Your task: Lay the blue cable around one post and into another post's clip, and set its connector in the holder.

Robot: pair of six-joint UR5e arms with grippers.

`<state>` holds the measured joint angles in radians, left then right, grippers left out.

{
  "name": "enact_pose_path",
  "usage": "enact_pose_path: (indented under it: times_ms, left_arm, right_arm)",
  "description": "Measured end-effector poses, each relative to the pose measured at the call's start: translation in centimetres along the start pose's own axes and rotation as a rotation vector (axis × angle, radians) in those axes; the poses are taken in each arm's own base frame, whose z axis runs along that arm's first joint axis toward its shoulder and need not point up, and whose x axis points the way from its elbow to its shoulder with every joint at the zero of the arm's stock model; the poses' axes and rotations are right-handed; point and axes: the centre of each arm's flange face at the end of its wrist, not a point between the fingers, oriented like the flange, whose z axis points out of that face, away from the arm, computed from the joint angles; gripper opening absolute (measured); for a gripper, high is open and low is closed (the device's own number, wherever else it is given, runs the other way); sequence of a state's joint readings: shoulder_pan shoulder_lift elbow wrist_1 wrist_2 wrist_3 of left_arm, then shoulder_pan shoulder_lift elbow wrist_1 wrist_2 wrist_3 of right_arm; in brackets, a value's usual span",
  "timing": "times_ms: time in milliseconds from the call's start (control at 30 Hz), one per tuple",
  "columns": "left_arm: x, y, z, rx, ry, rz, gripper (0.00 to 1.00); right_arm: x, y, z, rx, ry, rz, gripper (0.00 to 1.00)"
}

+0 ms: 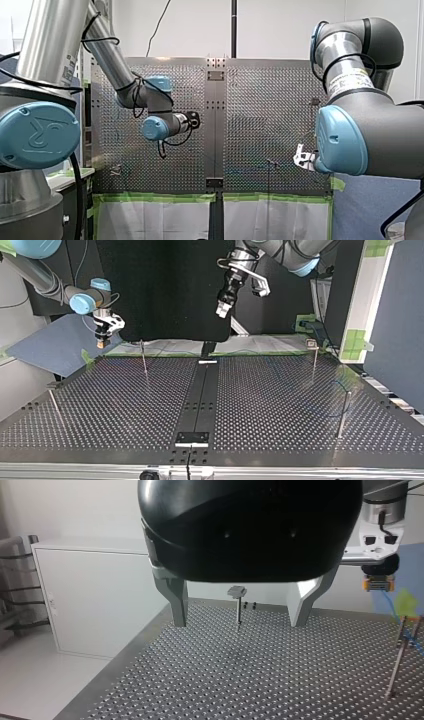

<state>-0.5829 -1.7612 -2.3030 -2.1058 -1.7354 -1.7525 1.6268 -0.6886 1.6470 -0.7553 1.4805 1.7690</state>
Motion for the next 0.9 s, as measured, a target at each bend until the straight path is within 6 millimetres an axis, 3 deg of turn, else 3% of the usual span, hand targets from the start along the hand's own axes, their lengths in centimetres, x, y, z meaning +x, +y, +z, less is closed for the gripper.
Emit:
enact_pose_path:
  times_ms: [400, 533, 900]
  left_arm:
    - [2.6, 1.5, -4.8, -0.031, 0.113, 0.037, 0.98]
    - [3.1, 1.8, -5.7, -0.034, 0.133, 0.042, 0.98]
    - [3.2, 1.8, -5.9, -0.033, 0.133, 0.038, 0.98]
  right_arm:
    - [0.6, -0.2, 0.0, 0.004, 0.01, -0.015, 0.0]
    - [2.3, -0.7, -0.1, 0.018, 0.025, -0.026, 0.0]
    - [7.3, -2.9, -1.2, 0.041, 0.042, -0.012, 0.0]
